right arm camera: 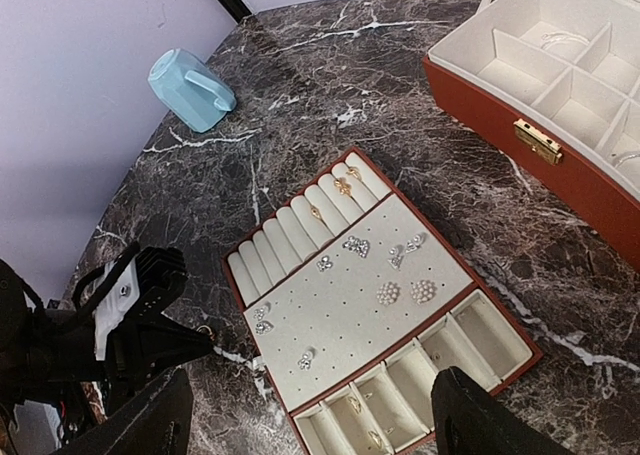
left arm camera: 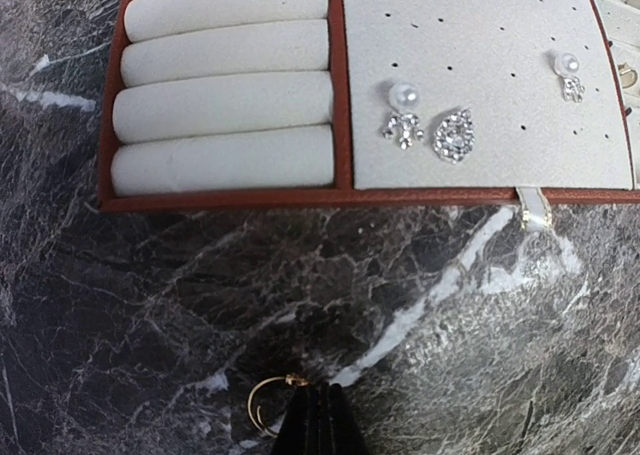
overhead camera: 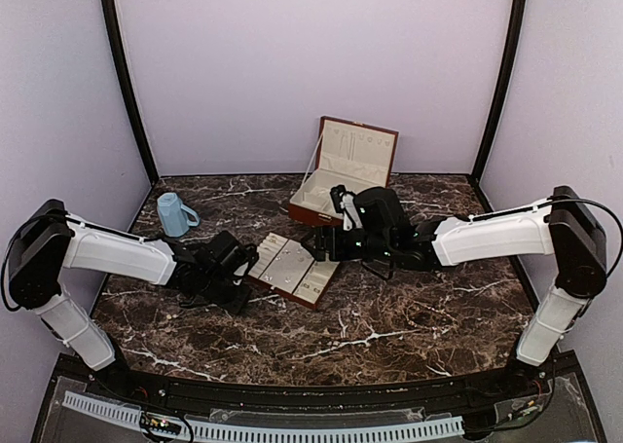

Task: Organize the mixed jewelry
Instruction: Pick up the ring from the center of the board.

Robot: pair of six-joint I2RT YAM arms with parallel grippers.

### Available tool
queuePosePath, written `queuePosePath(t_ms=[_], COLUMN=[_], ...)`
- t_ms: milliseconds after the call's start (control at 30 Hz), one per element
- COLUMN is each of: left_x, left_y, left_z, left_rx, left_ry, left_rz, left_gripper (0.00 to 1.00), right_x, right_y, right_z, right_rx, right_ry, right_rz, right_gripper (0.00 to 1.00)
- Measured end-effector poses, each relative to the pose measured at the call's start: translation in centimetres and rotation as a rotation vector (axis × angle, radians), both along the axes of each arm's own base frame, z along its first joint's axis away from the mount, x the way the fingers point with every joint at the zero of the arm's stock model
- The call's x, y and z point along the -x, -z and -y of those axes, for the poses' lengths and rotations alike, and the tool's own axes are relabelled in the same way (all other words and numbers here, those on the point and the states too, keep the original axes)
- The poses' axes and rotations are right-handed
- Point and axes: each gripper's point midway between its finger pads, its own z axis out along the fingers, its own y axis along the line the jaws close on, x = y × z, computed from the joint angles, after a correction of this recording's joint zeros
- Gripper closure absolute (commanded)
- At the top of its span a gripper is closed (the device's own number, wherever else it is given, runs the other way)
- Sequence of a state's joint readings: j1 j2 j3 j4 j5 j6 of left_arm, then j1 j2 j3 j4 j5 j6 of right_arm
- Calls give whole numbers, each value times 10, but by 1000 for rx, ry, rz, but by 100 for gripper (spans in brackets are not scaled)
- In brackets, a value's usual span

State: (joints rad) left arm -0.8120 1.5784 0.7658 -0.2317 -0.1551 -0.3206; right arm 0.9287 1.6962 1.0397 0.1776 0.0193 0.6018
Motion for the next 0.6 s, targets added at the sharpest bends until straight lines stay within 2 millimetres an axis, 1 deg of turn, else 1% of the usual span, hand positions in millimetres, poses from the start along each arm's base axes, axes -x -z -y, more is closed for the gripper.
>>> queuePosePath(t_ms=[267,367,400,433,600], left_x=[0,-2,-4,-4,-9], left_y=[-4,-16,-24,-26,-52], left_z=[1,4,7,7,15], left_rx=[68,125,158,167,285], left_ry=[-65,-82,-88,-90,-85], left_rz=[15,46,68,73,155], left_gripper=[100,100,100,100,100], right_x=[-1,-1,-1,-1,-2], right_y=[-4,-11,-13,-16,-33], right_z=[3,5,5,6,4], right_rx=[-1,-9,-14,-18,-47], right_ry=[18,23,24,25,31], right_rz=[5,11,13,16,21], right_gripper=[17,16,16,16,17])
